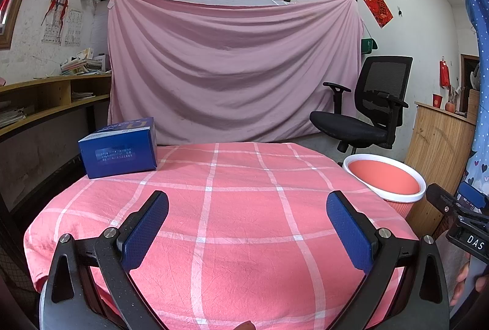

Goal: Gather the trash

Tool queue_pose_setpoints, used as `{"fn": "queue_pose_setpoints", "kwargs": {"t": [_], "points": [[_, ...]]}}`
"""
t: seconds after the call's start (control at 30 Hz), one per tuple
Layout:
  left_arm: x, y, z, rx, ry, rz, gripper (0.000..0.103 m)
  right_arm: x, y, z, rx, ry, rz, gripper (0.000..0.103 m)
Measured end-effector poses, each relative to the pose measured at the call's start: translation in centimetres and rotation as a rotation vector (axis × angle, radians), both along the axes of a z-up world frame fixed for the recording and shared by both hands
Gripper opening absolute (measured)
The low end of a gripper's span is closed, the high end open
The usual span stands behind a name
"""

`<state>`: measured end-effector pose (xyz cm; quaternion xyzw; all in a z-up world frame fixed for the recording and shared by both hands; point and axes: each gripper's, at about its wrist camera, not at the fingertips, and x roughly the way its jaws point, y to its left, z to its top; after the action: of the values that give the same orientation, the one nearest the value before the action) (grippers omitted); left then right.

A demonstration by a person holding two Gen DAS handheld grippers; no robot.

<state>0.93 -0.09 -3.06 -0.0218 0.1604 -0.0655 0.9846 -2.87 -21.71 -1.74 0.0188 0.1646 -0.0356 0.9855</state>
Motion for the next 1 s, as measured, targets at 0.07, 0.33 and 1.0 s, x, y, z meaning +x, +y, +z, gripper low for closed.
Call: {"fn": "queue_pose_setpoints", "kwargs": {"t": [0.07, 0.33, 1.0], "points": [[0.03, 0.03, -0.01, -0.001, 0.0, 0.0, 0.101, 0.0, 0.02, 0.0, 0.001, 0.0, 0.0, 0.103], [0.02, 0.08, -0.02, 0.0, 0.0, 0.0, 0.101, 0.05, 0.04, -0.01, 0.001, 0.0, 0.001, 0.103], [-0.01, 0.08, -0.07, 0.0, -0.001, 0.0, 0.101, 0.04, 0.3, -0.1, 0.002, 0.003, 0.0, 0.103]]}}
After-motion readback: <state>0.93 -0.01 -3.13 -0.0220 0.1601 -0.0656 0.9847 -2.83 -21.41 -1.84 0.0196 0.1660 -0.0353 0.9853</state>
